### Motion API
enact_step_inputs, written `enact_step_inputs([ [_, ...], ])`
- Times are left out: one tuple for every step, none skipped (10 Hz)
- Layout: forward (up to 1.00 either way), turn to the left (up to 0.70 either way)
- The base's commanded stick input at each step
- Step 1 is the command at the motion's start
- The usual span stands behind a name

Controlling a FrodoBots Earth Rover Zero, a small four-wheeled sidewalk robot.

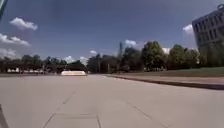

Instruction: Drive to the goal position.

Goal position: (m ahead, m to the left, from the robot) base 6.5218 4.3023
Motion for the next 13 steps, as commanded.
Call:
enact_step_inputs([
  [1.00, 0.03],
  [1.00, 0.03],
  [1.00, 0.03],
  [1.00, 0.03],
  [1.00, 0.03],
  [1.00, 0.03],
  [1.00, 0.03],
  [1.00, 0.03],
  [1.00, 0.03],
  [1.00, 0.03],
  [1.00, 0.03],
  [1.00, 0.03],
  [1.00, 0.03],
])
